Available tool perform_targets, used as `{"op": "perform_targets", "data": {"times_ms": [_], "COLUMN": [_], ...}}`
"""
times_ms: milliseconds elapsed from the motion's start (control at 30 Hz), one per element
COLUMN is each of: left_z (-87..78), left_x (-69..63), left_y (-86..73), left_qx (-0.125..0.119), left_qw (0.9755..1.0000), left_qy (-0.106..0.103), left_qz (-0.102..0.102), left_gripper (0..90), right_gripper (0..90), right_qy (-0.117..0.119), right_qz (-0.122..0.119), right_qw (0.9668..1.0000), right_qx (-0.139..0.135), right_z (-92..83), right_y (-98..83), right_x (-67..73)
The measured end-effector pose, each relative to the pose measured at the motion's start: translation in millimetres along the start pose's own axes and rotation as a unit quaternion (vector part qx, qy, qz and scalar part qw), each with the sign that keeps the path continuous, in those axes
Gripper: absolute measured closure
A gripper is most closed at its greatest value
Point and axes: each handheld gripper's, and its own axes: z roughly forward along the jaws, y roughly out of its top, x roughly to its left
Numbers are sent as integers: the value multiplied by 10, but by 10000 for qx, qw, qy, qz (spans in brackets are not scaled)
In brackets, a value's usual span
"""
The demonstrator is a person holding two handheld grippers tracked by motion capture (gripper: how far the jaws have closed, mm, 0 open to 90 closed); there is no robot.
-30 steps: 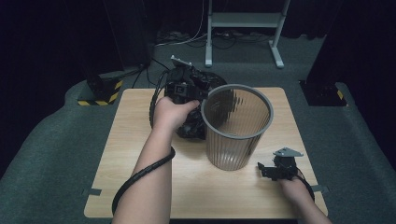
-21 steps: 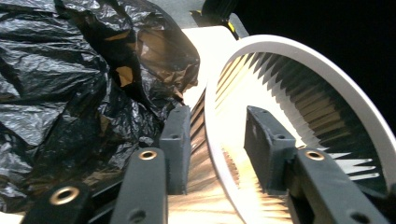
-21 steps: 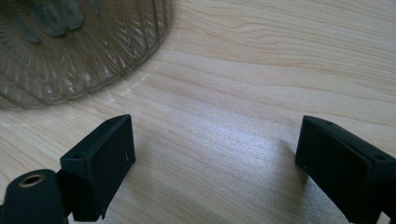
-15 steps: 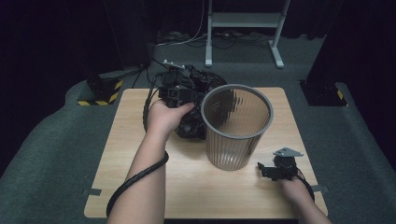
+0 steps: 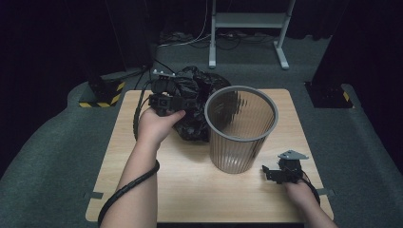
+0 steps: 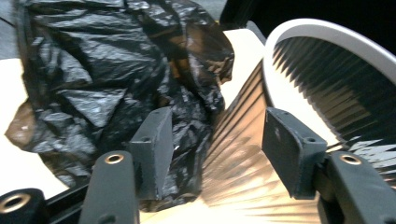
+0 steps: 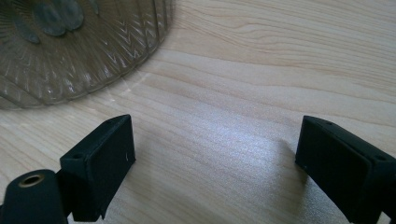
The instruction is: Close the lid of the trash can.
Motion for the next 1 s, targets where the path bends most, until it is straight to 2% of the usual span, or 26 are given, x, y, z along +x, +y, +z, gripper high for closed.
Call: {"op": "perform_targets", "data": {"times_ms": [400,700,1000], "left_z": [-154,-248,-205], "left_x": [164,326,522], "left_y": [-160,-355,-618], "left_qx": [-34,-100,39], "left_qw": [9993,9981,9974], "left_qy": [357,582,716], "left_qz": [140,165,-41], "left_gripper": [293,230,196], "right_gripper": [112,111,111], "right_qy": [5,6,11], "right_qz": [-12,-13,-5], "right_qw": [10000,10000,10000], "right_qx": [-2,-1,4], "right_z": [2,2,2], "right_y": [1,2,2], "right_x": [-1,-1,0]}}
